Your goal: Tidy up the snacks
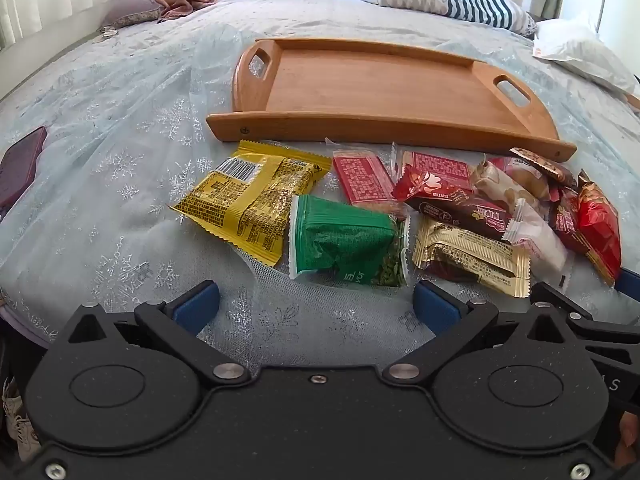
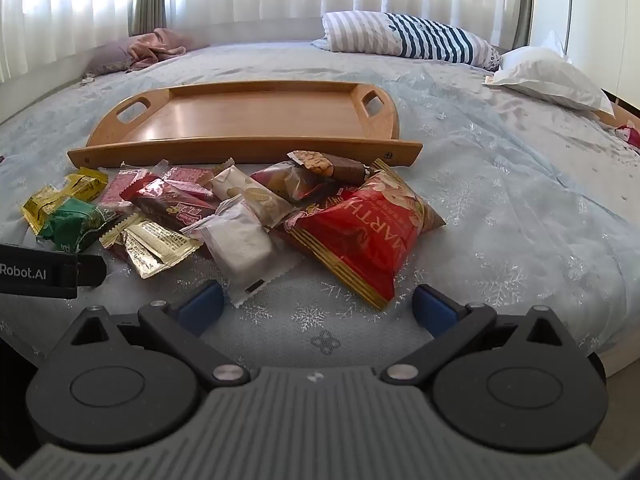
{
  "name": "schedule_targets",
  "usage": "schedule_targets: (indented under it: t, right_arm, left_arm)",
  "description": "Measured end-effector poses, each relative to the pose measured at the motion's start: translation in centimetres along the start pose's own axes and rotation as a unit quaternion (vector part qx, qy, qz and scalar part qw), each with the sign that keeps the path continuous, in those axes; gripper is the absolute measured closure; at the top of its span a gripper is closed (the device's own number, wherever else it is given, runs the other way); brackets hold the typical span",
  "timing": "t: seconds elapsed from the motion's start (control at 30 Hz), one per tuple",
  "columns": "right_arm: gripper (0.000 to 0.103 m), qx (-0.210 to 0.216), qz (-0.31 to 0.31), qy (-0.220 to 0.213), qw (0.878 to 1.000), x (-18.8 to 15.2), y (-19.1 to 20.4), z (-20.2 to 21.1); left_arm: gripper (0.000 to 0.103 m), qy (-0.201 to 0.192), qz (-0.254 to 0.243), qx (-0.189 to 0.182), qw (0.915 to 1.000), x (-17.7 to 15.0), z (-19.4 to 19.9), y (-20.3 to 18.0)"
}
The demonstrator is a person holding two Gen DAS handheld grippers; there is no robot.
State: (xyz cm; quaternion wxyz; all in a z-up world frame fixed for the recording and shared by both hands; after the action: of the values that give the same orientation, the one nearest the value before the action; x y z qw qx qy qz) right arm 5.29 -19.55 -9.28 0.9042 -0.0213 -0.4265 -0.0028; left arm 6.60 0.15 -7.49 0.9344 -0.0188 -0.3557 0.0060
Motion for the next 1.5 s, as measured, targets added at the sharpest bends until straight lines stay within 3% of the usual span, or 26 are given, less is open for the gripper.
schedule_targets:
  t: [1.5]
  right_arm:
    - [0.0,-0.006,0.007,-0.002,1.0,0.03,0.1,-0.04]
  left_arm:
    - [0.0,0.001,0.003,-0.007,1.0,-0.05,0.09,-0.1]
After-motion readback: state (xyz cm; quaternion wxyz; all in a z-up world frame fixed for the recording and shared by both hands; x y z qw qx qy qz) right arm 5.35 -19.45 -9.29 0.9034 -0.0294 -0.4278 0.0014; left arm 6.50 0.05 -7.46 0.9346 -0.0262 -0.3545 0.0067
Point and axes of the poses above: each gripper's, at about its wrist camera, not at the fingertips, and z roughly against the way its jaws point, y to its left, x to its top, the point moved 10 cm from there along -z, roughly the way its jaws point, and after that the axes turned 3 degrees about -x, right-handed, at the moved point
